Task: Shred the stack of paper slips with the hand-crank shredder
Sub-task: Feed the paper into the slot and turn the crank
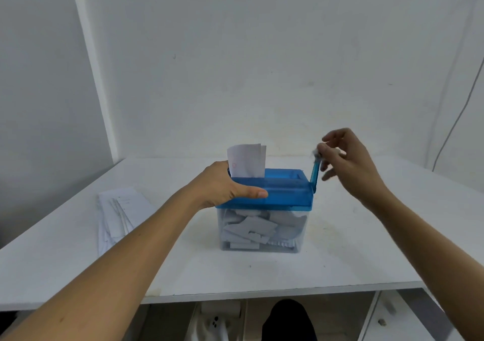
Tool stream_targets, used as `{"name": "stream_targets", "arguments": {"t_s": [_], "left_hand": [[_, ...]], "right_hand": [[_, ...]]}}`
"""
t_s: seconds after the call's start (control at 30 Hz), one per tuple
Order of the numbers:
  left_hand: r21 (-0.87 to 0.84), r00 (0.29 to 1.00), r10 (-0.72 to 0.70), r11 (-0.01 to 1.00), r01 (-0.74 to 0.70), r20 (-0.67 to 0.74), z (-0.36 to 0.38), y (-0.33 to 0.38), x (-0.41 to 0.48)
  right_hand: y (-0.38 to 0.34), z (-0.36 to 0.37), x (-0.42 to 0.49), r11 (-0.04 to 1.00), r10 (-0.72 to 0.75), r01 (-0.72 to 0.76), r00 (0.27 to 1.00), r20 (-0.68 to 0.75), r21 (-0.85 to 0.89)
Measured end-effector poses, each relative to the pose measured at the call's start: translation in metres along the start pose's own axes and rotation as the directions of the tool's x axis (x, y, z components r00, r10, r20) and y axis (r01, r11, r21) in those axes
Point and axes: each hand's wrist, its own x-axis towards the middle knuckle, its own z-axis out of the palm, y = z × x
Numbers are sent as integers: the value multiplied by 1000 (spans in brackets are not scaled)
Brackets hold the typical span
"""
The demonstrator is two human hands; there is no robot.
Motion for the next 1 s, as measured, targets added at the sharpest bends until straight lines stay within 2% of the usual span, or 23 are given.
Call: {"name": "stream_targets", "arguments": {"t_s": [0.17, 0.37, 0.6, 0.8, 0.93, 1.0], "left_hand": [[-7, 1000, 6, 1000, -6, -23, 1, -4, -2], [-22, 999, 7, 1000, -8, -35, 4, -5, -1], [-30, 998, 3, 1000, -4, -57, 5, -4, -3], [-54, 998, 14, 998, -17, -63, 6, -1, -6], [-39, 998, 12, 999, -15, -65, 7, -1, -5], [-32, 998, 9, 999, -11, -63, 6, -1, -5]], "right_hand": [[19, 30, 15, 989, 140, -130, 977, -161, 68], [45, 50, 4, 978, 203, -208, 957, -208, -6], [69, 48, -36, 933, 345, -342, 939, 8, -108], [62, 26, -75, 934, 337, -300, 921, 197, -194], [46, 7, -86, 953, 302, -289, 899, 317, -89], [36, -2, -88, 968, 249, -219, 896, 368, -124]]}}
